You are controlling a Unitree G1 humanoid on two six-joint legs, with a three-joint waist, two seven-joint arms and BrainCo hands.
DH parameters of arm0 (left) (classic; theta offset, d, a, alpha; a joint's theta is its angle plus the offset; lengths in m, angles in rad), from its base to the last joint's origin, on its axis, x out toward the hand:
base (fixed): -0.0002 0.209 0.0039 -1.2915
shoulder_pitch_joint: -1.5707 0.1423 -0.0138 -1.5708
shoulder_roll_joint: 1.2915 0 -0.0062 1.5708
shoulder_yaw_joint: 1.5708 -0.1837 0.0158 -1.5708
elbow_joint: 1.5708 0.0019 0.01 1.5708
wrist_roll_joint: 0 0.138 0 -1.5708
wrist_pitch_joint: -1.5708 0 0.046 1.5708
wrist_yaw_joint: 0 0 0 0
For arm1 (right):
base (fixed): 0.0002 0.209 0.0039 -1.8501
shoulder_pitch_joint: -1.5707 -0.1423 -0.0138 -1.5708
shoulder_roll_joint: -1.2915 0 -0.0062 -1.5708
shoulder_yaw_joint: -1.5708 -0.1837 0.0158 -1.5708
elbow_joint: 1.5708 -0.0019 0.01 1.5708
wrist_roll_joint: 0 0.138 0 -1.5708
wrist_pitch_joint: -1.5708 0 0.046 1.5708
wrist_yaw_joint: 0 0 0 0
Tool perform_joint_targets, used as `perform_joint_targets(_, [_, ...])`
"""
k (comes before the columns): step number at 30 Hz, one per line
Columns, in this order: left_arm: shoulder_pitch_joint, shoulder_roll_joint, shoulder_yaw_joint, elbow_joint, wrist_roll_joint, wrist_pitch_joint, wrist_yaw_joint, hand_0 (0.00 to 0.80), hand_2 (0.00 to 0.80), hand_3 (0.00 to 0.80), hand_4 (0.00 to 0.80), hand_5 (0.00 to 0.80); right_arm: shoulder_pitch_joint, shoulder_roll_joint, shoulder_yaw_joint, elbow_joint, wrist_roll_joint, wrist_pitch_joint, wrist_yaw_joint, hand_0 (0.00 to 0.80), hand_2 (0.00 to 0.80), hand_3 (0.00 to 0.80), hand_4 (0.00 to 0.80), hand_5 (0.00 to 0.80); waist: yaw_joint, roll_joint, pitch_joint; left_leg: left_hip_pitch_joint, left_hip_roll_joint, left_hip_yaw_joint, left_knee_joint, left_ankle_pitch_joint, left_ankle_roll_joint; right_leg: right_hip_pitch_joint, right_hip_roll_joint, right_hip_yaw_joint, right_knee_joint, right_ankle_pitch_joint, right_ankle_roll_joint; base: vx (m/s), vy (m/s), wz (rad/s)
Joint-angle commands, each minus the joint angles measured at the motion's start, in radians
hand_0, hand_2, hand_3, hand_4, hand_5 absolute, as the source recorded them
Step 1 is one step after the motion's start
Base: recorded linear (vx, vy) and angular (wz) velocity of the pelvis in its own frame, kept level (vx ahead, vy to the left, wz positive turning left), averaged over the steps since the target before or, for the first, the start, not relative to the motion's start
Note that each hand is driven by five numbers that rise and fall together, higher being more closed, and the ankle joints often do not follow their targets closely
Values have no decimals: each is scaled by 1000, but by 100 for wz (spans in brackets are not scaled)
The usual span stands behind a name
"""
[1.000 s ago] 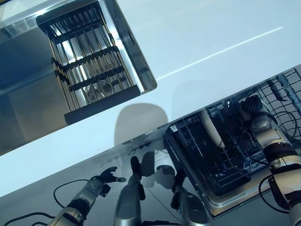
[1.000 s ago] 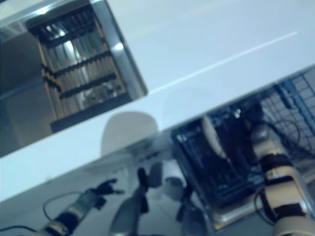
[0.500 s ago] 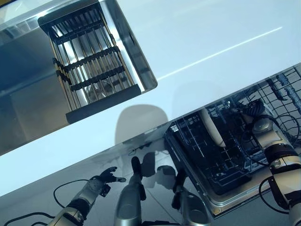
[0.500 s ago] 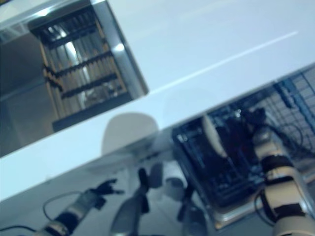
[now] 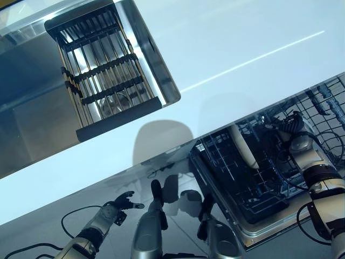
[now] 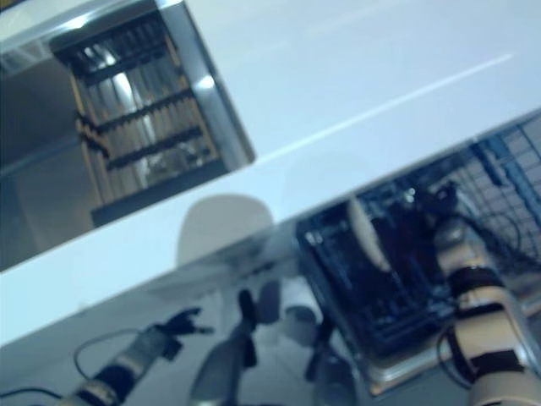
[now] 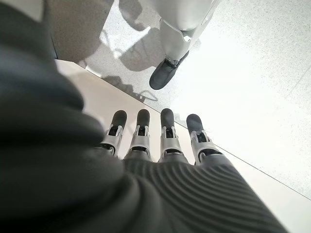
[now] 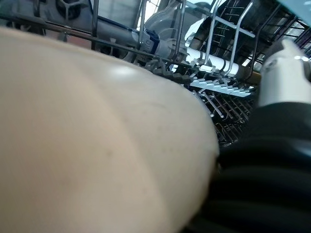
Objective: Take plates into dishwasher
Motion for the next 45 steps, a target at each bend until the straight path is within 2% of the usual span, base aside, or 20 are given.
perform_joint_targets(1, [-46, 2, -30, 30, -17, -9, 4, 0, 0, 0, 0, 0, 12, -32, 21, 14, 8, 15, -21, 0, 0, 0, 0, 0, 14, -29, 7, 1, -13, -22, -4, -62, -27, -114, 4, 21, 128, -28, -2, 0, 0, 0])
perform_joint_targets(7, [-34, 11, -19, 16, -11, 3, 1, 0, 0, 0, 0, 0, 47, -41, -2, -86, 55, 26, -34, 0, 0, 0, 0, 0, 5, -47, 3, 10, -8, -16, -4, -65, -27, -103, 8, 28, 117, -21, 3, 0, 0, 0])
perform_joint_targets(13, [-19, 29, 10, 3, 9, 21, -2, 0, 0, 0, 0, 0, 128, -58, -41, -226, 71, 94, 12, 0, 0, 0, 0, 0, -16, -82, -6, 26, 3, -3, -4, -70, -28, -88, 17, 37, 105, -12, 6, 0, 0, 0])
perform_joint_targets(19, [-3, 41, 39, -7, 25, 38, -7, 0, 0, 0, 0, 0, 210, -81, -115, -359, 63, 105, 52, 0, 0, 0, 0, 0, -40, -106, -20, 42, 13, 8, -4, -74, -28, -72, 25, 54, 93, -7, 9, 0, 0, 0])
perform_joint_targets(30, [57, 41, 97, 10, 64, 43, -1, 0, 0, 0, 0, 0, 368, -123, -283, -557, 73, 78, 65, 0, 0, 0, 0, 0, -73, -146, -72, 77, 27, 29, -4, -85, -29, -25, 42, 76, 60, -7, 8, 12, -5, -7])
perform_joint_targets(38, [94, 22, 127, 31, 76, 38, 11, 0, 0, 0, 0, 0, 466, -114, -390, -703, 91, 70, 40, 0, 0, 0, 0, 0, -100, -159, -110, 106, 35, 51, -4, -93, -31, 7, 49, 91, 39, -9, 6, 4, 9, -3])
perform_joint_targets(41, [101, 11, 132, 48, 70, 29, 19, 0, 0, 0, 0, 0, 506, -108, -437, -744, 119, 40, 8, 0, 0, 0, 0, 0, -113, -158, -124, 117, 36, 62, -4, -97, -32, 16, 49, 99, 30, -9, 6, -4, 44, -7])
perform_joint_targets(45, [114, -9, 148, 75, 62, 11, 28, 0, 0, 0, 0, 0, 577, -68, -526, -799, 289, 2, -61, 0, 0, 0, 0, 0, -136, -151, -148, 137, 38, 84, -4, -104, -36, 30, 49, 111, 15, -8, 6, 3, 41, -11])
